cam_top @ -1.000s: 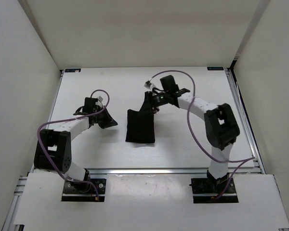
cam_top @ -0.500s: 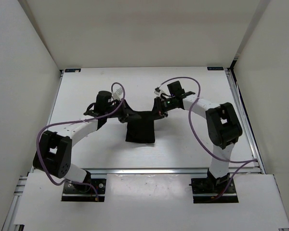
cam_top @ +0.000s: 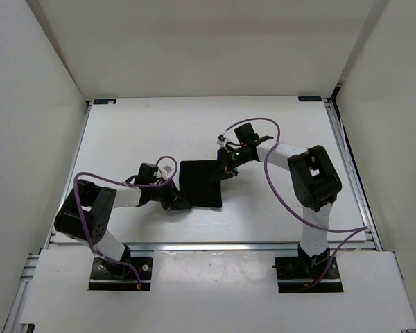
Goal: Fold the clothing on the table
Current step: Fold the skirt
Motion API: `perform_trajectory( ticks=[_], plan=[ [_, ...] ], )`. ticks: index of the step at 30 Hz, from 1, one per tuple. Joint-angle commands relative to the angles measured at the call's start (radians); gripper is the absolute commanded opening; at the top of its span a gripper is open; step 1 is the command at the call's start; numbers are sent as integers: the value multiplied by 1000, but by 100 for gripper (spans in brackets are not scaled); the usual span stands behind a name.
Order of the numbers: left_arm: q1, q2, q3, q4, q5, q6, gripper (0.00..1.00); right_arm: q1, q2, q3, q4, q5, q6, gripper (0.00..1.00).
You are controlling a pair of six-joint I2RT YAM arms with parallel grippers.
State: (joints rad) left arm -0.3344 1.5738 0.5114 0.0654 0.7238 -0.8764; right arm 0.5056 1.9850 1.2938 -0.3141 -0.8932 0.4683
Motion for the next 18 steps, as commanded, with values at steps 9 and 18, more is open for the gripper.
perform_trajectory(
  ticks=[9,18],
  plan=[
    [48,-113,9,-61,-67,73,0,5,11,13,-40,-26,-16,2],
    [37,-212,294,-494,-386,326,0,-60,-194,61,-224,223,-132,6]
  ],
)
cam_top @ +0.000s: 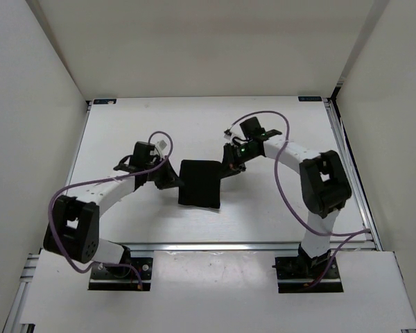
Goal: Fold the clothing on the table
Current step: Fold the skirt
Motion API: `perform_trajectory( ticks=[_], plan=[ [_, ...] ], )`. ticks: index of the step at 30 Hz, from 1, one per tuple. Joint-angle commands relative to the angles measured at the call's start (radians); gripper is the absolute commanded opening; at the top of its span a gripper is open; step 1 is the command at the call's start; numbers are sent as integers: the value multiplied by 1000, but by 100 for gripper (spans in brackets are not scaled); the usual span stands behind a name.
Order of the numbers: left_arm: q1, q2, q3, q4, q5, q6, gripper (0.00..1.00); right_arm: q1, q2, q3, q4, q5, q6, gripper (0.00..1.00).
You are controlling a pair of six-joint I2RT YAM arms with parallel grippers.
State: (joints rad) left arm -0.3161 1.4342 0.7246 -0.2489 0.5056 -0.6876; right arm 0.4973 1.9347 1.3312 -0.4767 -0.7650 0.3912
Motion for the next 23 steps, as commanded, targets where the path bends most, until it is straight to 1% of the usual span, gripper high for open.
perform_trajectory(
  ticks=[1,3,5,7,9,10,11,13,14,18,21,22,23],
  plan=[
    [43,-83,88,-211,-177,145,0,-84,-184,2,-60,108,-52,8],
    [89,-84,88,-255,-188,196,1,-130,-238,-53,-56,116,-48,11],
    [129,-116,75,-289,-215,230,5,-190,-298,-102,-62,133,-55,17],
    [146,-162,47,-320,-236,260,10,-235,-360,-174,-77,151,-84,21],
    [164,-205,18,-332,-243,263,11,-293,-410,-234,-83,164,-87,25],
    [170,-216,13,-342,-246,269,12,-325,-440,-284,-82,173,-89,26],
    [176,-224,6,-348,-248,266,12,-357,-475,-299,-76,159,-84,28],
    [173,-232,-14,-349,-248,263,12,-403,-514,-377,-60,145,-89,31],
    [175,-232,-17,-339,-227,266,12,-429,-531,-409,-60,141,-92,31],
    [186,-230,-47,-322,-174,247,12,-465,-560,-426,-80,144,-112,32],
    [184,-195,-54,-332,-159,267,9,-453,-550,-426,-76,148,-109,32],
    [178,-181,-38,-334,-165,270,15,-453,-546,-425,-74,148,-106,32],
    [172,-176,-34,-340,-168,283,31,-442,-539,-422,-76,144,-103,32]
  ],
)
